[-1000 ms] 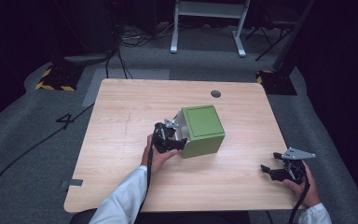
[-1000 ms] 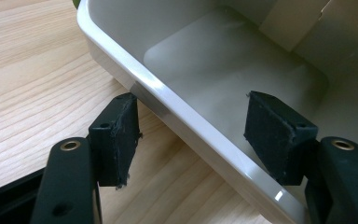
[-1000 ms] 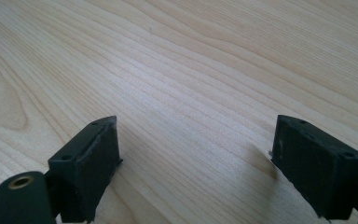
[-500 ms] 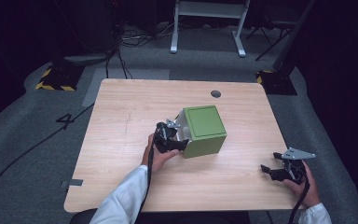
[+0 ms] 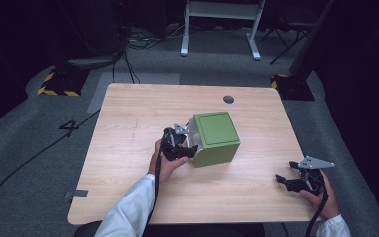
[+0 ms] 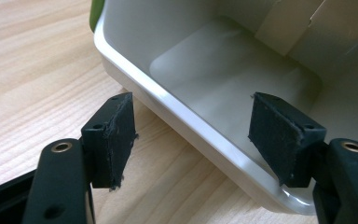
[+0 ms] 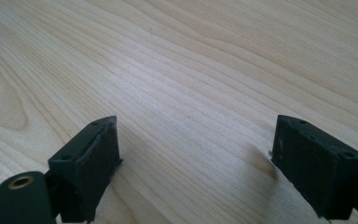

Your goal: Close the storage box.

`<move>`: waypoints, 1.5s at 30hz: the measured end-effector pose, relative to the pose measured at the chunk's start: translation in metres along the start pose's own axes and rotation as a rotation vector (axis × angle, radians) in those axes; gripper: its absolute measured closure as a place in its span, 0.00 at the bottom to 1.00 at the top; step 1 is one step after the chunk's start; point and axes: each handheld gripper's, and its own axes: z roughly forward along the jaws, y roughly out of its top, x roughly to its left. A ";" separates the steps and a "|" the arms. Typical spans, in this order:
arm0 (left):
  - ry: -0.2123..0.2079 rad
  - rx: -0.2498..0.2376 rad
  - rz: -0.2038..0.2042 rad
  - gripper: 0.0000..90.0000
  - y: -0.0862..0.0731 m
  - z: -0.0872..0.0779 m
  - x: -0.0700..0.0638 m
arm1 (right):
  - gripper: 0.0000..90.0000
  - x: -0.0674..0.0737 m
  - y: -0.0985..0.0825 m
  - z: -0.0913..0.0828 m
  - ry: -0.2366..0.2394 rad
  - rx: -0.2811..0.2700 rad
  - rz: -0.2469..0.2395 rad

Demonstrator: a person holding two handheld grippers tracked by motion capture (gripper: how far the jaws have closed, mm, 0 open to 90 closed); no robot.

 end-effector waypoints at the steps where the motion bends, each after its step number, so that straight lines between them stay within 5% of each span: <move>1: 0.007 0.001 0.011 0.35 0.001 -0.002 0.000 | 0.17 0.000 0.000 0.000 0.000 0.000 -0.001; 15: 0.037 0.010 0.097 0.29 0.002 -0.014 0.003 | 0.17 0.000 0.000 0.000 0.000 0.000 0.000; 22: 0.037 0.006 0.106 0.26 0.003 -0.022 0.005 | 0.17 0.000 0.000 0.000 0.001 0.000 0.001; 40: 0.031 0.004 0.210 0.19 -0.002 -0.040 0.013 | 0.17 0.000 0.000 0.000 0.001 0.000 0.001; 45: 0.078 0.029 0.252 0.19 -0.006 -0.047 0.018 | 0.17 0.000 0.000 0.000 0.000 0.000 0.000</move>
